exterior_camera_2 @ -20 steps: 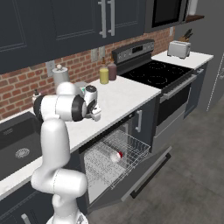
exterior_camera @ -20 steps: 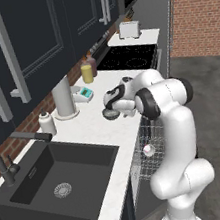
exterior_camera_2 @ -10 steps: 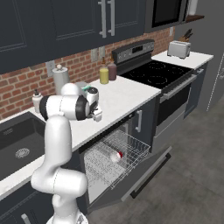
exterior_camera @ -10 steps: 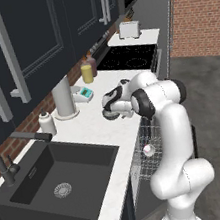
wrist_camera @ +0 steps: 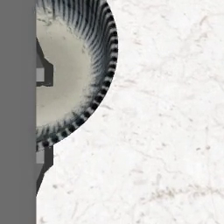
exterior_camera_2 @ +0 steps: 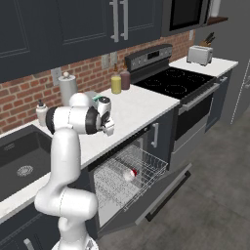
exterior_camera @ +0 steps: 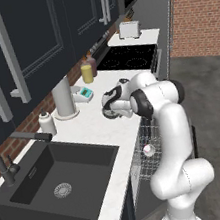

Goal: Pick up the cup and bowl from the counter, place them in the dishwasher, and close the dishwasher door.

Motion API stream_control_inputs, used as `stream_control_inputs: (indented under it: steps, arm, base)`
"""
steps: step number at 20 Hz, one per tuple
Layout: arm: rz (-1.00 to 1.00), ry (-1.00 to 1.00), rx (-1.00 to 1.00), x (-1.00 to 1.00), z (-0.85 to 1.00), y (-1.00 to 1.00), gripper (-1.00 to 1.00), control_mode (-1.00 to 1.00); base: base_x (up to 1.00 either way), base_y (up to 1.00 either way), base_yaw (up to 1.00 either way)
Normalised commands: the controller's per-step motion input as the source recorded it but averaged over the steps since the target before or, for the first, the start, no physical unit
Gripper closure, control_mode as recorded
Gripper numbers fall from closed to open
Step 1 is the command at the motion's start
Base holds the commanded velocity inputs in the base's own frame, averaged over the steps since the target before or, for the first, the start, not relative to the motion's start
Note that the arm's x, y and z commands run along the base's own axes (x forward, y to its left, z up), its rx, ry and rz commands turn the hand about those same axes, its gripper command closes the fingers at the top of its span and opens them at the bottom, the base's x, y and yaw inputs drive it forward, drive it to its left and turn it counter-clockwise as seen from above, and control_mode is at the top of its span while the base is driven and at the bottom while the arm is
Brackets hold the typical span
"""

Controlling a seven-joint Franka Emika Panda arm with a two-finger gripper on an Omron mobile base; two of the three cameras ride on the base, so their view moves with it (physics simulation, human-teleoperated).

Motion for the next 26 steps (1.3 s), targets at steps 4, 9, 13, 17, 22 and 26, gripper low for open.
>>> stream_control_inputs:
  steps: [4,9,13,17,22,26]
  arm:
    - [0.00,0.01,0.00,0.00,-0.20,-0.06,1.00,-1.00]
    - [0.00,0.00,0.00,-0.18,-0.12,-0.34,1.00,-1.00]
    - [0.00,0.00,0.00,-0.56,0.00,-0.74,1.00,-1.00]
    - [0.00,-0.01,0.00,-0.73,0.00,-0.99,1.00,-1.00]
    - [0.00,0.00,0.00,-0.79,0.00,-1.00,1.00,-1.00]
    - [0.00,-0.01,0.03,-0.86,-0.07,-1.00,1.00,-1.00]
  base:
    - [0.00,0.00,0.00]
    - [0.00,0.00,0.00]
    - [0.00,0.00,0.00]
    - [0.00,0.00,0.00]
    - [0.00,0.00,0.00]
    - [0.00,0.00,0.00]
